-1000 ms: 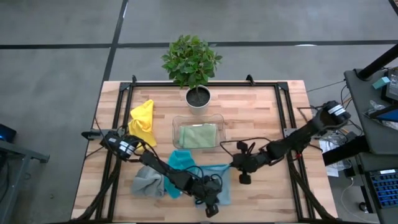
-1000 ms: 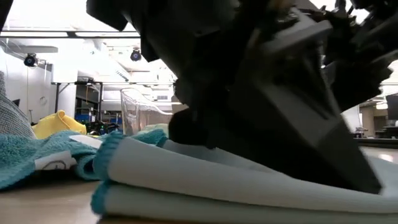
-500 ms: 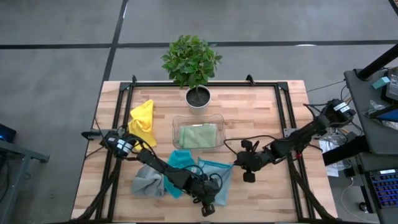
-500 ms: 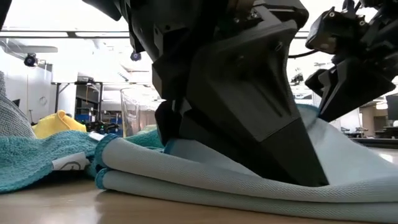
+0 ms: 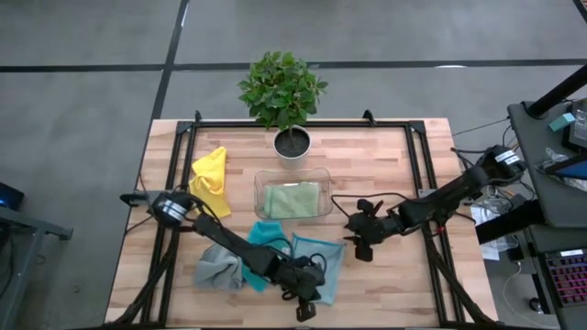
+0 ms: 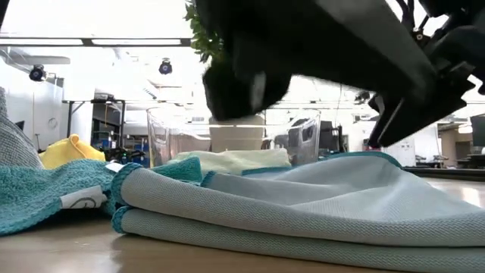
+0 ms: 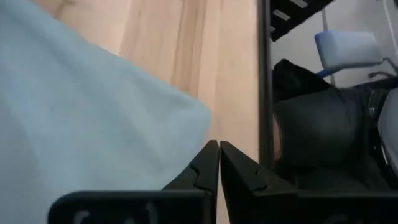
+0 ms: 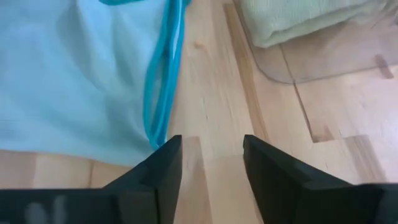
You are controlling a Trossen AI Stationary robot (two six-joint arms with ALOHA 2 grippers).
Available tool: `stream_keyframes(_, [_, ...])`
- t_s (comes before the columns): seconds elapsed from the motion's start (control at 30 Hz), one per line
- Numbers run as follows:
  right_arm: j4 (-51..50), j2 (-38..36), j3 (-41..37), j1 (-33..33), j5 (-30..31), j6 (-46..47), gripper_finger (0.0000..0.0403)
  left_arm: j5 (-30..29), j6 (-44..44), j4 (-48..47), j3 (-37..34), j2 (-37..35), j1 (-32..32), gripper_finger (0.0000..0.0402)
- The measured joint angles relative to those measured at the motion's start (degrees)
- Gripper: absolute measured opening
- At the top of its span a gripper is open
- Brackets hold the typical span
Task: Fold microfiber towels
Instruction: Fold the light blue microfiber cloth
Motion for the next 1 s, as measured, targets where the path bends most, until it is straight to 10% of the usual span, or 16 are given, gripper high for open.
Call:
stream_keyframes(0.37, [2.27, -4.05, -0.97, 0.68, 1.93, 0.28, 0.015, -16.17, 1.94, -18.23, -6.07, -10.81, 1.24, 0.0001])
stream_keyframes(1.0, [9.78, -3.07, -2.04, 1.46, 2.83, -2.7, 0.0135, -32.84, 1.7, 2.28, -22.67, -11.72, 3.32, 0.0114])
